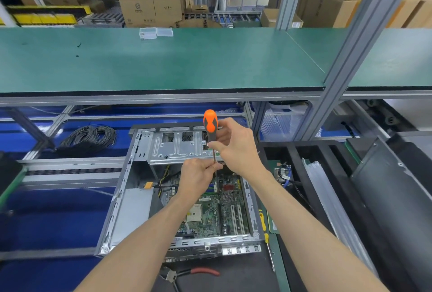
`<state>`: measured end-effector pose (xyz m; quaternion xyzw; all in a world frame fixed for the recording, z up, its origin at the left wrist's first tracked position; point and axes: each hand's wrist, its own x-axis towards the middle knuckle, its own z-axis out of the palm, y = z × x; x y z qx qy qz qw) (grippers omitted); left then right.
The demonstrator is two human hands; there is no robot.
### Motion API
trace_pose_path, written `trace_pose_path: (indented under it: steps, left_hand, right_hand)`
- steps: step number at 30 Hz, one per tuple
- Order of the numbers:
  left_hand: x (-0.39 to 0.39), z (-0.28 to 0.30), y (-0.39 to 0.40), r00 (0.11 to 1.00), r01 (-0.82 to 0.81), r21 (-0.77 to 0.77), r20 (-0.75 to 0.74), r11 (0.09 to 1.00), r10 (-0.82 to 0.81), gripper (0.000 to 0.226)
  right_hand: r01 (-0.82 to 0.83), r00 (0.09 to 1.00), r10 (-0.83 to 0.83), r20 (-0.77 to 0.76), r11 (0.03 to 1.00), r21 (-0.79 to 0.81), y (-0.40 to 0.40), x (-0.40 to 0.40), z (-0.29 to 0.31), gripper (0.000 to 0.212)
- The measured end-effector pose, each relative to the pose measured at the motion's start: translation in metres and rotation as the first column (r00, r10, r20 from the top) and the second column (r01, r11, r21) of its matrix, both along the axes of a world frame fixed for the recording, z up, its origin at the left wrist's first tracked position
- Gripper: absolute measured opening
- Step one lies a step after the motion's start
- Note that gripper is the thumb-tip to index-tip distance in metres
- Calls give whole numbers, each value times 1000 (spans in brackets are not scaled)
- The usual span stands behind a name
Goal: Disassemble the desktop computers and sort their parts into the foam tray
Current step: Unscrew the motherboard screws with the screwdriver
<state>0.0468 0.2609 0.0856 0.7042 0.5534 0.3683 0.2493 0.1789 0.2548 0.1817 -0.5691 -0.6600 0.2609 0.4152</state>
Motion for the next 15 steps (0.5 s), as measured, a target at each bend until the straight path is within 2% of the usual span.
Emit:
trace_pose_path:
  steps: [4,7,10,12,15]
  left_hand:
    - [-1,-2,0,1000,3,-1,-3,1000,-3,29]
    - [0,-2,1,1000,1,-7,-12,1000,-1,34]
    - [1,-2,1,1000,5,-3,-22,1000,-5,32]
    - [1,-2,1,1000,13,-2,-25,1000,-13,27]
    - [1,-4,2,999,19,-20,-37,1000,-20,27]
  right_hand:
    - [-109,993,108,37,994,15,-3,2,-1,42]
    - [-14,998,10,68,998,57,0,-1,-2,37]
    - [47,999,-47,-5,999,18,1,0,-3,38]
    - [1,999,-1,-48,1000,-9,0,3,-5,39]
    - [-102,995,102,6,995,21,-4,3,-5,41]
